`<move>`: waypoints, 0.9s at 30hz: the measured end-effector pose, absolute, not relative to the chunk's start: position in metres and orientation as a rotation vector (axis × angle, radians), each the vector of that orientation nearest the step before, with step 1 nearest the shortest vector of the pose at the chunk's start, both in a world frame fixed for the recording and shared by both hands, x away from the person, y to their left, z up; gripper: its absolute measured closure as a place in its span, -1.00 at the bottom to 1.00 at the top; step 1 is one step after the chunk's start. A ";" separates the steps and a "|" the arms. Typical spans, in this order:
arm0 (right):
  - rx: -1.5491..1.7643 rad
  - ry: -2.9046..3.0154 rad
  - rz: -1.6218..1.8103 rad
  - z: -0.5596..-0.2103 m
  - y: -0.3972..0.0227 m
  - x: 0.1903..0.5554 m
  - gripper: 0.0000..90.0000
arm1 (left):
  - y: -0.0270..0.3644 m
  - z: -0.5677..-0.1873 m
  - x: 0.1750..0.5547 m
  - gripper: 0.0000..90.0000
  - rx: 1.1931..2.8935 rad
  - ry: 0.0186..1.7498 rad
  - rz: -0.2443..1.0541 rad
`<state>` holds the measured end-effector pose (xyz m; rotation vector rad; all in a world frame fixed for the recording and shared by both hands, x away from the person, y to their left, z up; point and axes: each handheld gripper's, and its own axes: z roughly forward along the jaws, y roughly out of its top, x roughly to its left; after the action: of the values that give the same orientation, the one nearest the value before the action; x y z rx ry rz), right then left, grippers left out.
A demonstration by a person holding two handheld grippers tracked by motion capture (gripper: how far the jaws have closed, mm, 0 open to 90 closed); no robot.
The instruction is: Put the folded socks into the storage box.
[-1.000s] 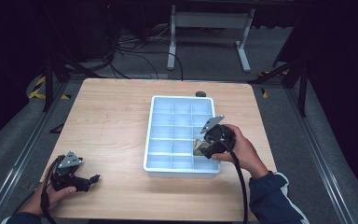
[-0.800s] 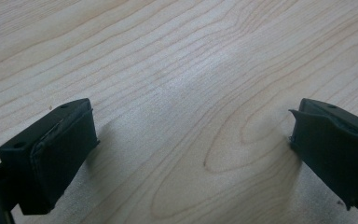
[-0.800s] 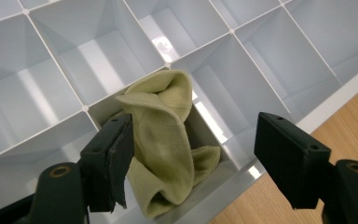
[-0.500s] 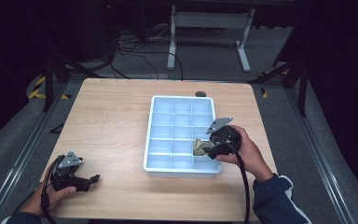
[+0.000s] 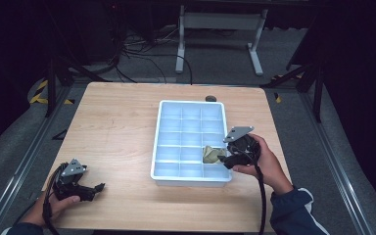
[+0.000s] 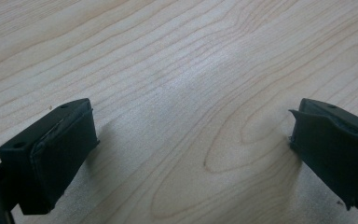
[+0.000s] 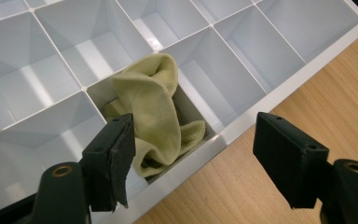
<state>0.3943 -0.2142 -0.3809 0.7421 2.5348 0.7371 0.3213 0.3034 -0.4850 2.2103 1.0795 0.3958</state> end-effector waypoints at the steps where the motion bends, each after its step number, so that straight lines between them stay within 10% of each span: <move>1: 0.740 2.535 0.745 -0.381 -0.215 0.393 -0.33 | 0.303 -0.485 0.321 -0.99 2.210 1.079 0.396; 27: 0.742 2.484 0.816 -0.385 -0.245 0.371 -0.31 | 0.303 -0.485 0.321 -0.99 2.207 1.081 0.398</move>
<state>0.3707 -0.2452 -0.3850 0.7422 2.4835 0.8158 0.3212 0.3032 -0.4852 2.2067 1.0808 0.3975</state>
